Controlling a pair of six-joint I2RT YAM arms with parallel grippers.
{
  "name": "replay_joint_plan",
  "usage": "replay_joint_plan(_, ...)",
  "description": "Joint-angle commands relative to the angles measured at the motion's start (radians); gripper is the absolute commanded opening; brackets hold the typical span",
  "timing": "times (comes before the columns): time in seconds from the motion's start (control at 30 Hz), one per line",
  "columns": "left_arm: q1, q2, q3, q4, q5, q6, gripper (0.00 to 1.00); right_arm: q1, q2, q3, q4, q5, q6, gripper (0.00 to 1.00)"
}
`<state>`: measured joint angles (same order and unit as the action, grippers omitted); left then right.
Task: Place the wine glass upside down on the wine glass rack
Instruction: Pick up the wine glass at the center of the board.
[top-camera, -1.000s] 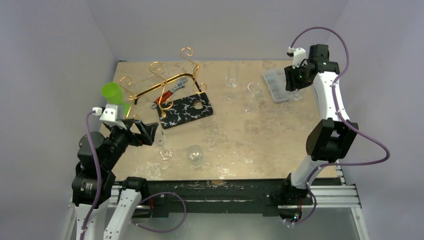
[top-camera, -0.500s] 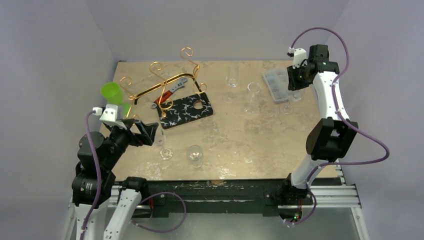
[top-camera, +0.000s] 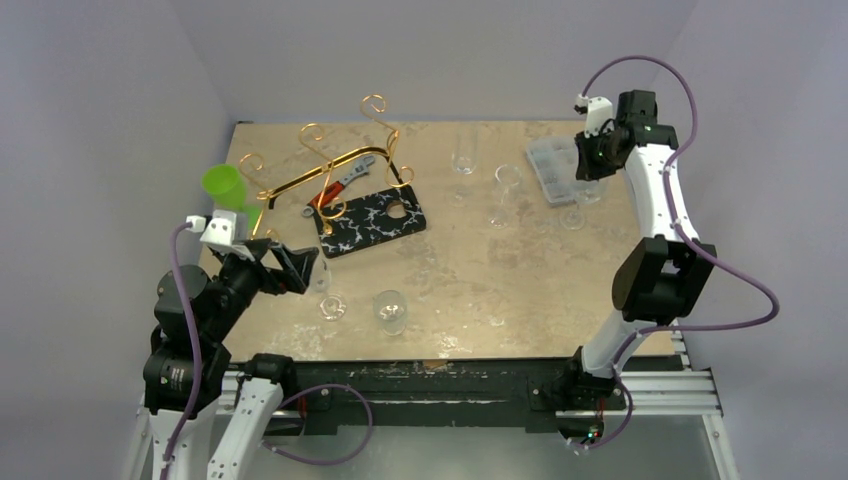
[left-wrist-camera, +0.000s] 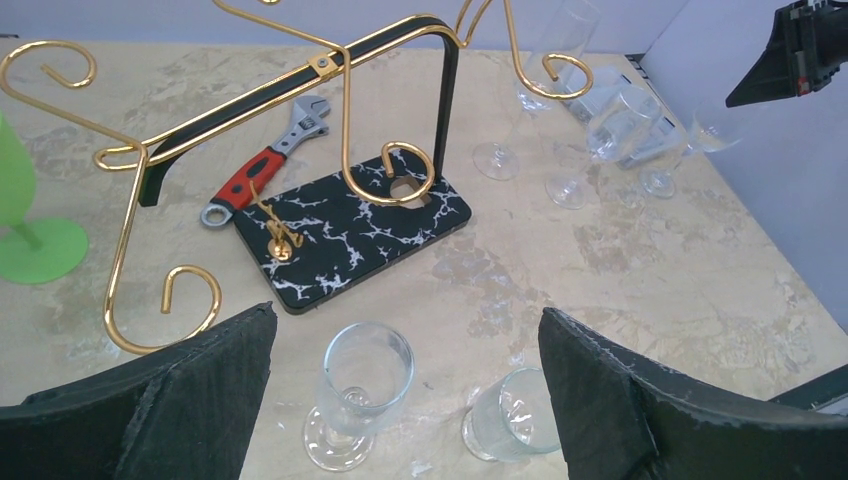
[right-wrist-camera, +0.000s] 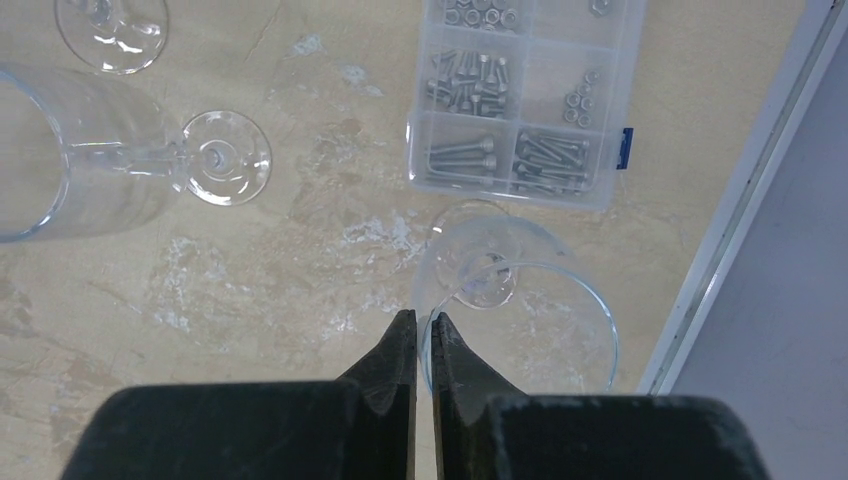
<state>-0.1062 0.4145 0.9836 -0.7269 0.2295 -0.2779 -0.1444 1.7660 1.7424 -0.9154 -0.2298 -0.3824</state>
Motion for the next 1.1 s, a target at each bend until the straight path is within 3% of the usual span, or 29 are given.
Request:
replay_joint_plan(0.0,-0.006,-0.007,0.013,0.020,0.043,-0.021,1.00,-0.010,-0.047,-0.046,0.010,-0.011,-0.006,0.00)
replay_joint_plan(0.2,-0.005,-0.008,0.014,0.031,0.072,-0.035,1.00,-0.010,-0.136,-0.094,-0.015,-0.049,-0.009,0.00)
replay_joint_plan(0.73,-0.006,-0.001,-0.011,0.167,0.332,-0.136,1.00,0.004,-0.367,-0.241,-0.148,-0.247,-0.048,0.00)
replay_joint_plan(1.07,-0.007,0.049,-0.023,0.221,0.424,-0.246,1.00,0.128,-0.428,-0.313,-0.191,-0.303,-0.047,0.00)
